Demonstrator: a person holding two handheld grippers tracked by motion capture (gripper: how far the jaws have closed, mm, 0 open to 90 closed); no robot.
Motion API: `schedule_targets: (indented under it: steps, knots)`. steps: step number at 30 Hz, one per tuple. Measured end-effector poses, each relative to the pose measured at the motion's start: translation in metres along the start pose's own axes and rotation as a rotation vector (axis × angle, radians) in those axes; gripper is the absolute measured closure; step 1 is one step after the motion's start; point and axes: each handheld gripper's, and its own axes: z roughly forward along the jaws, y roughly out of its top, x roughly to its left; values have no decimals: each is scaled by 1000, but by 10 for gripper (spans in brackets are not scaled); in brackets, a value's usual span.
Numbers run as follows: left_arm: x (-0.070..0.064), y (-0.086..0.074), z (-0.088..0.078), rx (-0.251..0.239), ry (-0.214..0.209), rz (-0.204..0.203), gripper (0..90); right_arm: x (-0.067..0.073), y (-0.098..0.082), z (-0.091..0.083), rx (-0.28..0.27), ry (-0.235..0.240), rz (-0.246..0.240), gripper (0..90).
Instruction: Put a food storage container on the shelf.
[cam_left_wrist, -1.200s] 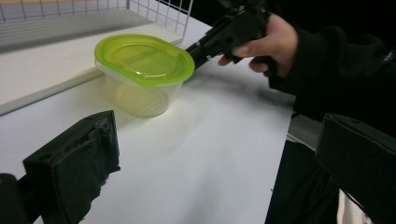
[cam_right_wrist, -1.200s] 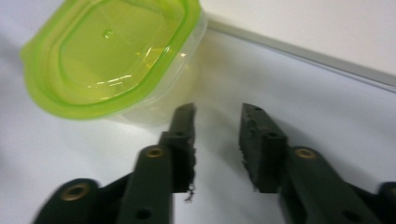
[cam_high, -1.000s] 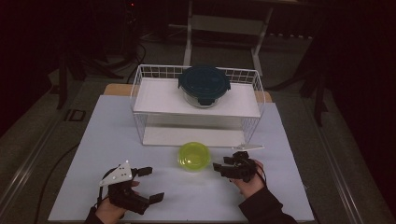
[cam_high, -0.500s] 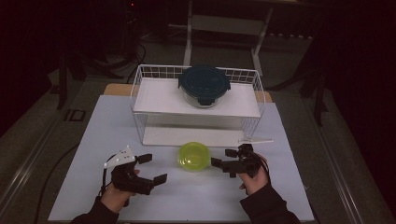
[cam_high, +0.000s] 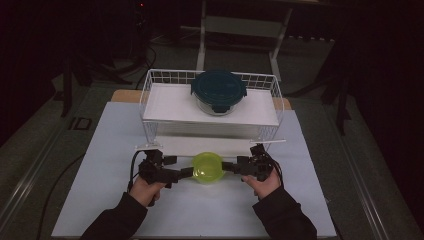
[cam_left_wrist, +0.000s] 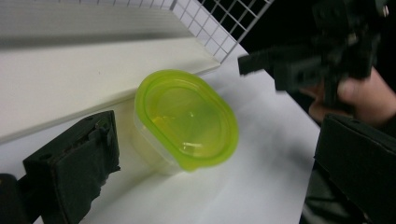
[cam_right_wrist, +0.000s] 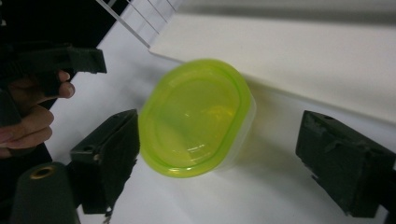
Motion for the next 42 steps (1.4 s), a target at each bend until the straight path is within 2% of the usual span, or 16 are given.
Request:
schedule_targets:
  steps: [2,4,6,8,11,15,17,18,20,23,25,28,30,34,39,42]
  knots:
    - [6,2,8,22,10,-42,0,-3,0,3,-3,3,29,241]
    - [12,3,16,48,34,-99,48,-7,0,8,-3,-11,64,294]
    - [19,3,22,77,53,-151,71,-11,1,14,17,1,96,345]
    - [25,3,28,101,97,-193,121,-13,1,20,33,-3,113,409]
    - [33,1,33,117,93,-238,176,-18,1,26,53,17,153,507]
    - [40,-3,40,156,66,-286,407,-21,-1,32,76,20,192,592]
    - [41,-5,42,175,58,-272,510,-20,-2,34,97,10,194,645]
    - [40,-5,42,175,49,-266,523,-20,-3,34,104,11,196,681]
    - [39,-4,42,177,32,-282,592,-20,-4,34,107,28,207,713]
    - [33,-3,44,198,36,-262,687,-18,-4,35,111,34,209,745]
    - [31,-3,43,202,43,-250,696,-17,-5,34,115,31,209,751]
    - [32,-6,41,196,19,-273,729,-16,-8,31,121,63,203,761]
    - [31,-7,39,199,20,-275,742,-13,-11,30,122,72,186,765]
    - [27,-12,35,198,24,-277,763,-3,-14,26,115,47,136,777]
    - [21,-17,32,194,33,-281,787,4,-19,21,107,49,125,807]
    - [17,-18,30,193,33,-258,794,9,-21,17,107,25,85,811]
